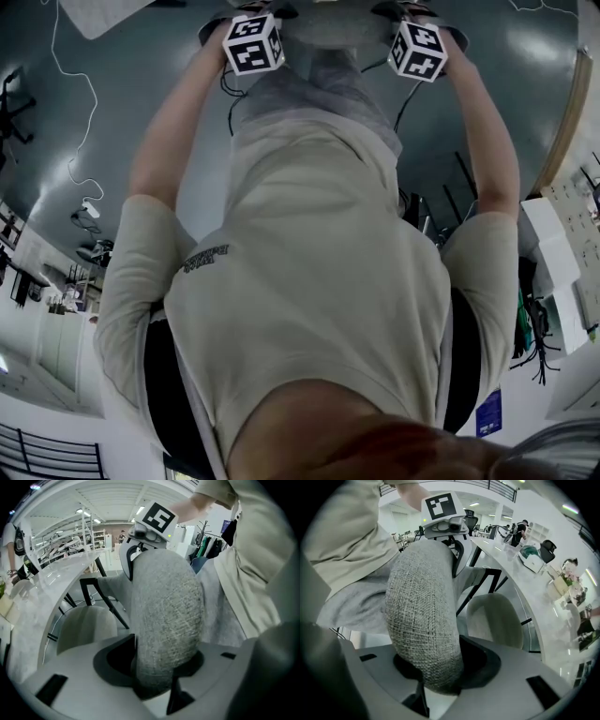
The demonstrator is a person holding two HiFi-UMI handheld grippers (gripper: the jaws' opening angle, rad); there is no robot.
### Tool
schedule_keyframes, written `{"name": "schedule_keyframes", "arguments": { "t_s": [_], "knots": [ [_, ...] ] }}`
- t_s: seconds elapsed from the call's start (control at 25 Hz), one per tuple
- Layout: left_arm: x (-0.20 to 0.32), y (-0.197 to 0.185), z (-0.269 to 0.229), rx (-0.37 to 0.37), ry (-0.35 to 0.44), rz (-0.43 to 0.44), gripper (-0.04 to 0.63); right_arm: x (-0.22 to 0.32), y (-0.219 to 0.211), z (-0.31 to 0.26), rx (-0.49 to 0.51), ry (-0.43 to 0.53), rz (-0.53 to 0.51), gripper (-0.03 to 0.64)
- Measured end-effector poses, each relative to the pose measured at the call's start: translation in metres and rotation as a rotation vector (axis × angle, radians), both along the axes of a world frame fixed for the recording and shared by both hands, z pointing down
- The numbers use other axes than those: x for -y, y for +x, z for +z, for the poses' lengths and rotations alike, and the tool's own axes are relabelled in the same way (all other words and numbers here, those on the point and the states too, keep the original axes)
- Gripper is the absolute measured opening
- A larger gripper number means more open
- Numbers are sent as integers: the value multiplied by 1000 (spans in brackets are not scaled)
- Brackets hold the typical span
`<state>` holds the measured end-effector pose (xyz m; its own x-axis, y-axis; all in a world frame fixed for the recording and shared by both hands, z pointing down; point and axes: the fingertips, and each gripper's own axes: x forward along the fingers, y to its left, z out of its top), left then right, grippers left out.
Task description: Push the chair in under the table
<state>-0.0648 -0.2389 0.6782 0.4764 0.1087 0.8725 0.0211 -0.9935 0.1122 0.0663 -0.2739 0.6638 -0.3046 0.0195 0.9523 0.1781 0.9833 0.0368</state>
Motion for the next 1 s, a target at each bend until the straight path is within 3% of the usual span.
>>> {"name": "schedule_keyframes", "arguments": {
  "t_s": [0.64, 1.0],
  "knots": [
    [97, 29, -8, 62, 14, -177, 187, 108, 29, -11, 1, -11, -92, 170],
    [122, 31, -4, 79, 36, -242, 189, 136, 32, -7, 4, -14, -140, 170]
  ]
}}
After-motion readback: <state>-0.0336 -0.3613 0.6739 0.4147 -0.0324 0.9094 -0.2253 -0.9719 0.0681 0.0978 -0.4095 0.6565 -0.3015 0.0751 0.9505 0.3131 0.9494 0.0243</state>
